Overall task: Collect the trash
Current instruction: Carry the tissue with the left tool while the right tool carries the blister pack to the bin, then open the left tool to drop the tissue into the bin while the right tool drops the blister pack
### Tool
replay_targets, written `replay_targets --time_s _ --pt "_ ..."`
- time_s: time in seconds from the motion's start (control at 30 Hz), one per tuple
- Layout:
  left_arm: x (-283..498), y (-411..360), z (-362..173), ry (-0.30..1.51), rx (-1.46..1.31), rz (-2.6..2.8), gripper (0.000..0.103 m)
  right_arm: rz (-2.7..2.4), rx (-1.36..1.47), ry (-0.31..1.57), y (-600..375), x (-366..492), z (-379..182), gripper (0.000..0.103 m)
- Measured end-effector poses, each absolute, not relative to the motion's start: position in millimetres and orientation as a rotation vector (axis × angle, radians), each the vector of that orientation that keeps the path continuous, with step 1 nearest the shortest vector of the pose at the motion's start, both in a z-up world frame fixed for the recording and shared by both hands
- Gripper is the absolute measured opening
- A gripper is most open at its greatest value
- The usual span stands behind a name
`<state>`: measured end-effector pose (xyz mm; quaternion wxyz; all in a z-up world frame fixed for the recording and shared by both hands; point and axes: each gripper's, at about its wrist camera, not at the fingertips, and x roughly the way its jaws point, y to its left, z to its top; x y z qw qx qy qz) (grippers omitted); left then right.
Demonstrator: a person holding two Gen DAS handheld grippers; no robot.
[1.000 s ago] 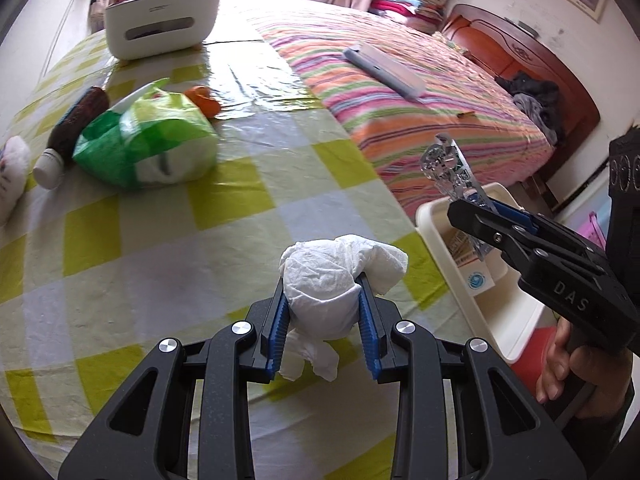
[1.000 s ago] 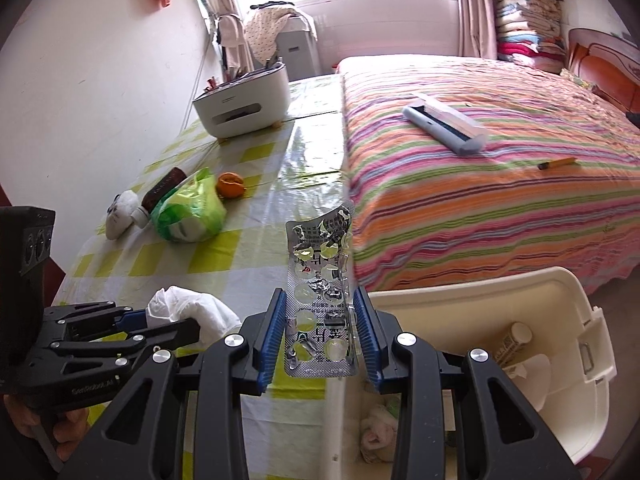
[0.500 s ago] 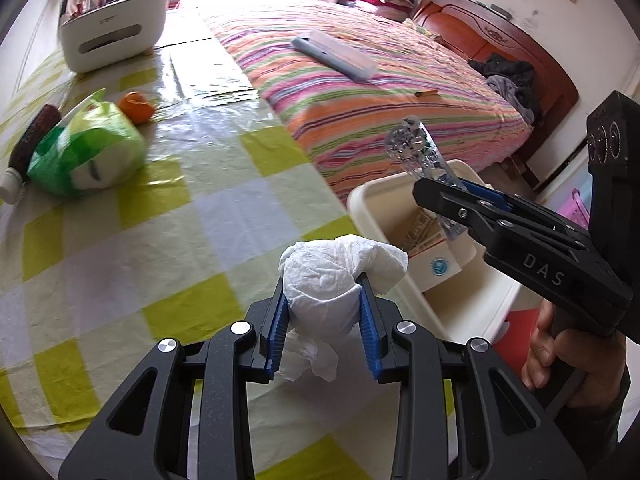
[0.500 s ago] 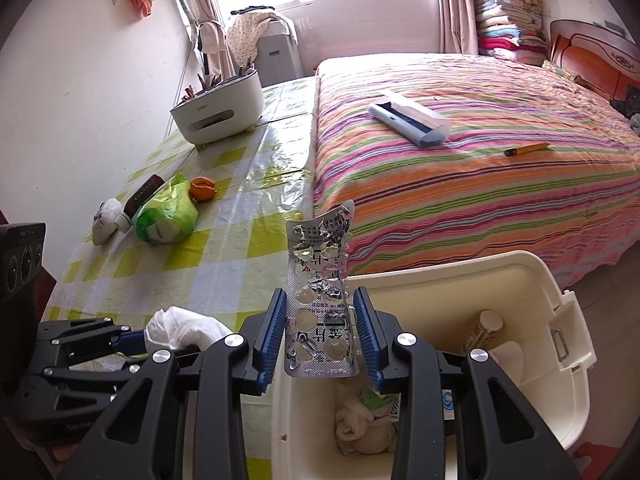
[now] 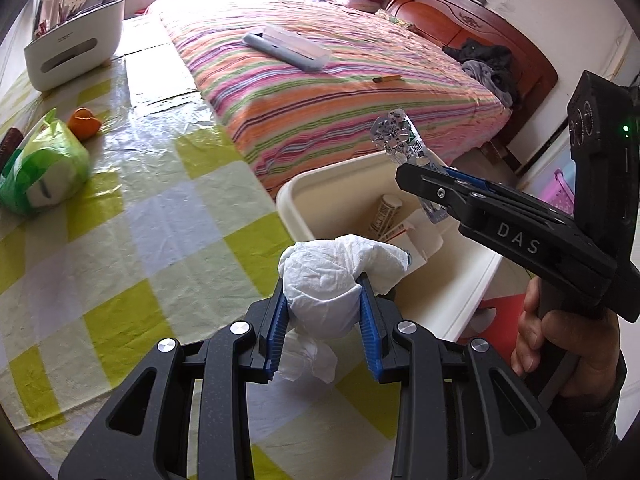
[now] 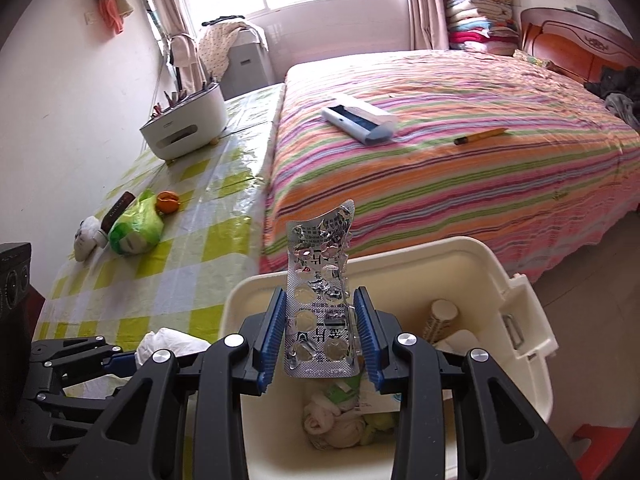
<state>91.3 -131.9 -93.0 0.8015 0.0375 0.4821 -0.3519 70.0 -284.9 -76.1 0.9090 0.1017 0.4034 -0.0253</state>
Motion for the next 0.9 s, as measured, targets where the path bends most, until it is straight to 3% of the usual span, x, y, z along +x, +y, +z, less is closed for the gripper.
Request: replay_targets --time_s 0.43,0.5,0.53,0.57,0.9 --pt "76.9 -154.6 -87.0 1.014 0.120 -0.794 0.033 -0.106 0.237 0.833 -309.6 62.7 -78.8 0.035" --pt "77.2 -157.5 -87.9 1.017 0.119 -0.799 0.033 -0.127 0.252 0.834 -316.0 61.3 -79.3 0.042" --pt "76.6 -160.2 -88.1 1.018 0.121 -0.801 0.033 -0.130 0.256 0.832 -316.5 61.1 -79.1 0.052" --pt "76.6 -161.2 -88.7 1.019 0.123 -0.804 0.033 -0.142 0.267 0.821 -319.3 59.4 -78.4 0.056" --pt "71.7 -174.2 -86.7 1.010 0.128 -0.832 0.034 -0.201 0.342 0.738 -339.3 48.5 -70.7 0.056"
